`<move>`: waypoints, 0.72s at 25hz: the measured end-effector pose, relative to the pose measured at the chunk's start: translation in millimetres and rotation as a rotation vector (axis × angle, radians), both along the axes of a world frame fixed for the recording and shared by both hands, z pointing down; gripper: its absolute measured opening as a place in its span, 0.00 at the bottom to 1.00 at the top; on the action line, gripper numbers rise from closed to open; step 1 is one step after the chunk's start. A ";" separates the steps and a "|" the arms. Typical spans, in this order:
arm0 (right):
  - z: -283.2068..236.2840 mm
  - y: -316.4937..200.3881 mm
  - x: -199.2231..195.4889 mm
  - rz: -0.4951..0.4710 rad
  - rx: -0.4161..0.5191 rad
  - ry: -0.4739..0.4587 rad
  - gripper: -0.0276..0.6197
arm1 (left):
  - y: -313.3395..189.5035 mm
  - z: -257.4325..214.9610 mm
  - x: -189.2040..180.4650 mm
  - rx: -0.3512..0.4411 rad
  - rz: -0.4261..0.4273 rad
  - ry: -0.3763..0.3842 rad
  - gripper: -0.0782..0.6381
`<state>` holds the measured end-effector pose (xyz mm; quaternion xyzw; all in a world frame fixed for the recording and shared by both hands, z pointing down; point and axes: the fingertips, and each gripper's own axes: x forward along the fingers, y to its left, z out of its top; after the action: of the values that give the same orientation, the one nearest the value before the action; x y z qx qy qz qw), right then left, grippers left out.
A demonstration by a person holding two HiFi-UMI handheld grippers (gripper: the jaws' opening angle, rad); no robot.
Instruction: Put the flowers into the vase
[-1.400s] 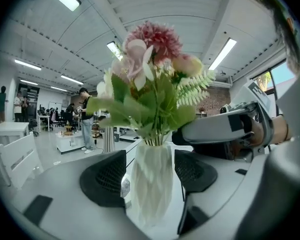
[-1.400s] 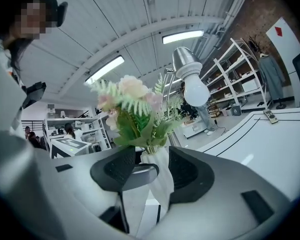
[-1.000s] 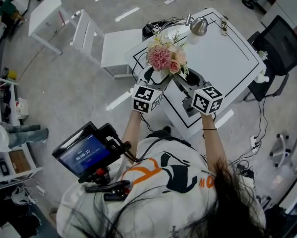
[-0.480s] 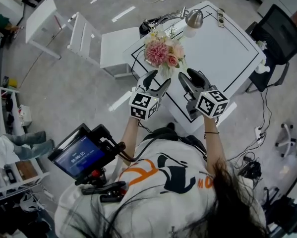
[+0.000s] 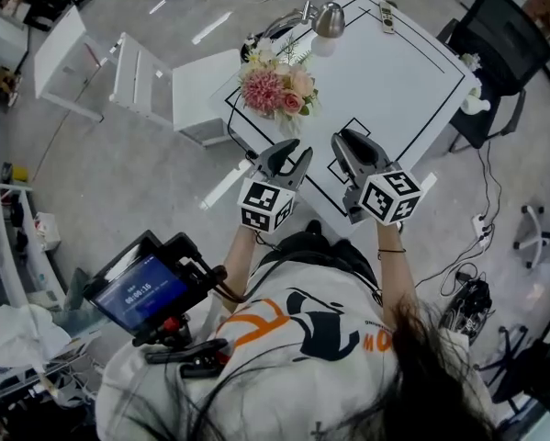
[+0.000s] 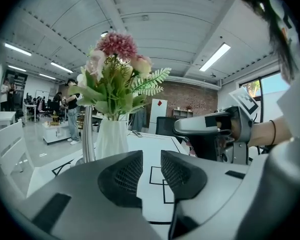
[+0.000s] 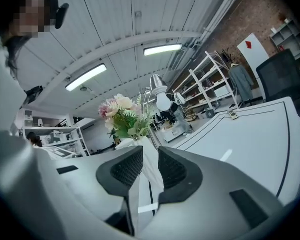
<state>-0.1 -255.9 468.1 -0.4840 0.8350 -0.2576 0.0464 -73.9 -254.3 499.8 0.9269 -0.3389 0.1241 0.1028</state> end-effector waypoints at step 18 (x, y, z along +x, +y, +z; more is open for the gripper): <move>-17.2 81.1 21.4 0.014 0.017 0.037 0.09 | 65.7 -39.1 28.7 0.028 -0.111 0.086 0.13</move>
<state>21.2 -174.8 450.9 -0.4940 0.8345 -0.2413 0.0369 -45.2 -188.5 460.8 0.9125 -0.3867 0.0737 0.1110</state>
